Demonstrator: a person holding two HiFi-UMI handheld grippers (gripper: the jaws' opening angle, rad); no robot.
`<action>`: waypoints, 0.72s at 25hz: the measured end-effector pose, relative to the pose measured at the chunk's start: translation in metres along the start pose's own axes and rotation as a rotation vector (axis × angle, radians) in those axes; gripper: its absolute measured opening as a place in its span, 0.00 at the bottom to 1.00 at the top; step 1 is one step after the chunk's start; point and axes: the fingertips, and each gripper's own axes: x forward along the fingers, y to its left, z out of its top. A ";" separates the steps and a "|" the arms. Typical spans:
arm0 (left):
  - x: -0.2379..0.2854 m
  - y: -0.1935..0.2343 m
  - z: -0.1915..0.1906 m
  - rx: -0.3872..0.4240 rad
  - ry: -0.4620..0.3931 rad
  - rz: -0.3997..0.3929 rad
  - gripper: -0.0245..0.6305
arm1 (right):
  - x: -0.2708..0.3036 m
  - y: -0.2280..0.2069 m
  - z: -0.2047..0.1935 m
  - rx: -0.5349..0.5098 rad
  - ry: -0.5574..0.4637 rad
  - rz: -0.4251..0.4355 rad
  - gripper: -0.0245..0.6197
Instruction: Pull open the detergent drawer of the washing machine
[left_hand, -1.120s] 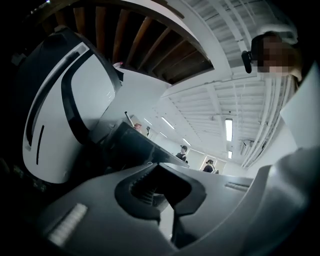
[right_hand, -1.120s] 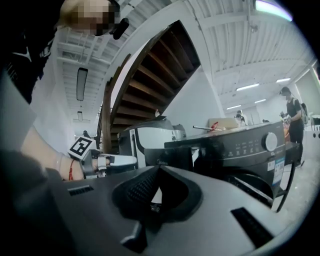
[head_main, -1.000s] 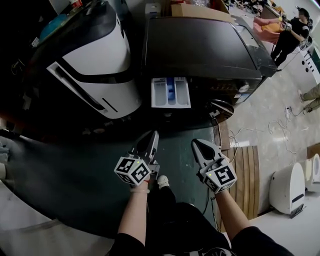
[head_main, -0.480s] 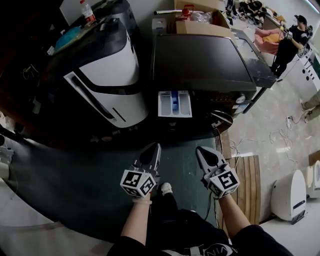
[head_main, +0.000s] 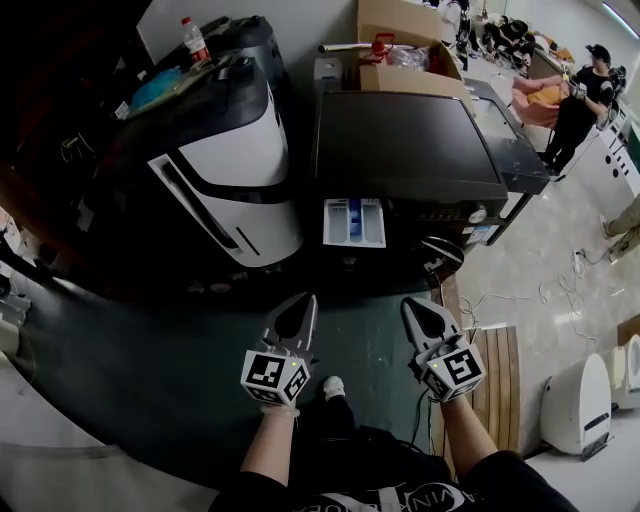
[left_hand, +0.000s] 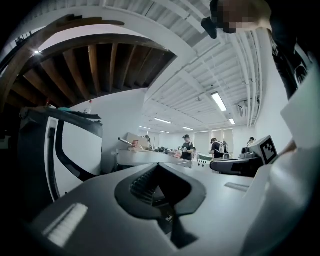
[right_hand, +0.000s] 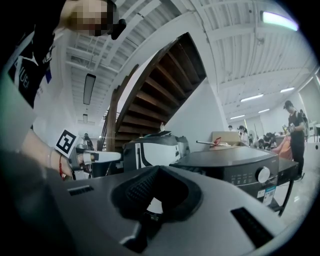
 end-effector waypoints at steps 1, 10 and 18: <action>-0.003 0.001 0.003 0.005 -0.003 0.007 0.05 | -0.002 0.001 0.004 -0.005 -0.002 0.000 0.05; -0.024 0.002 0.023 0.031 -0.025 0.073 0.05 | -0.015 -0.001 0.026 -0.018 -0.029 -0.017 0.05; -0.043 0.002 0.027 0.045 -0.025 0.126 0.05 | -0.019 0.000 0.045 -0.029 -0.055 -0.015 0.05</action>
